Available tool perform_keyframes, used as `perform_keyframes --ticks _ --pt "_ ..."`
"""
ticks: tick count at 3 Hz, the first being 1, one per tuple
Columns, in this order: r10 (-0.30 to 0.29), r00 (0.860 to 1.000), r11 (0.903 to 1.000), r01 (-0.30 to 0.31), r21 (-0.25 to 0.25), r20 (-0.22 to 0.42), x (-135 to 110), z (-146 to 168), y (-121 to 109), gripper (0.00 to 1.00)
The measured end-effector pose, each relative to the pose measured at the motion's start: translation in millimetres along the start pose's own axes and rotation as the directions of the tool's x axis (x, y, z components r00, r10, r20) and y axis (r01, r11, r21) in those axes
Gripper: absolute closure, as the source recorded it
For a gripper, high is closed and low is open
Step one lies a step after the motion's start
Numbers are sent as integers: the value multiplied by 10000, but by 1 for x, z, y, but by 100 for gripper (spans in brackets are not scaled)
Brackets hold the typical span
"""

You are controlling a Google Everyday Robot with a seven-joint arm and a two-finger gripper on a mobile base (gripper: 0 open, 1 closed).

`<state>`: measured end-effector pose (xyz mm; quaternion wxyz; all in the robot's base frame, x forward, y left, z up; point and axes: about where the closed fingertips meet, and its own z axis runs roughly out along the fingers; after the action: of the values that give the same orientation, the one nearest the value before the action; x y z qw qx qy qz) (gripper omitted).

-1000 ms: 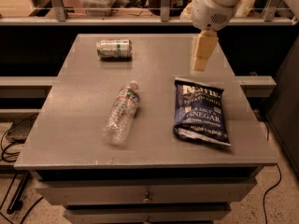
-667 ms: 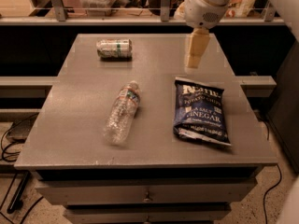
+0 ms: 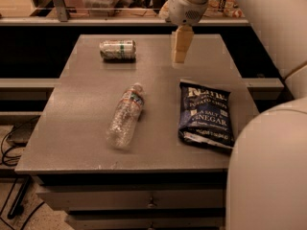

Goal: Place 7up can upright

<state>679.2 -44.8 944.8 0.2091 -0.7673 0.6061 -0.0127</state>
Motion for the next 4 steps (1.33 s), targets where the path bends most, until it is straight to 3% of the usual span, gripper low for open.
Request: perform_keyframes --ticks 2,4 --pt "-672 9977 9975 669 246 88 -36 34 -36 0" --pt "-1714 9852 9849 1716 230 -80 -89 60 -55 0"
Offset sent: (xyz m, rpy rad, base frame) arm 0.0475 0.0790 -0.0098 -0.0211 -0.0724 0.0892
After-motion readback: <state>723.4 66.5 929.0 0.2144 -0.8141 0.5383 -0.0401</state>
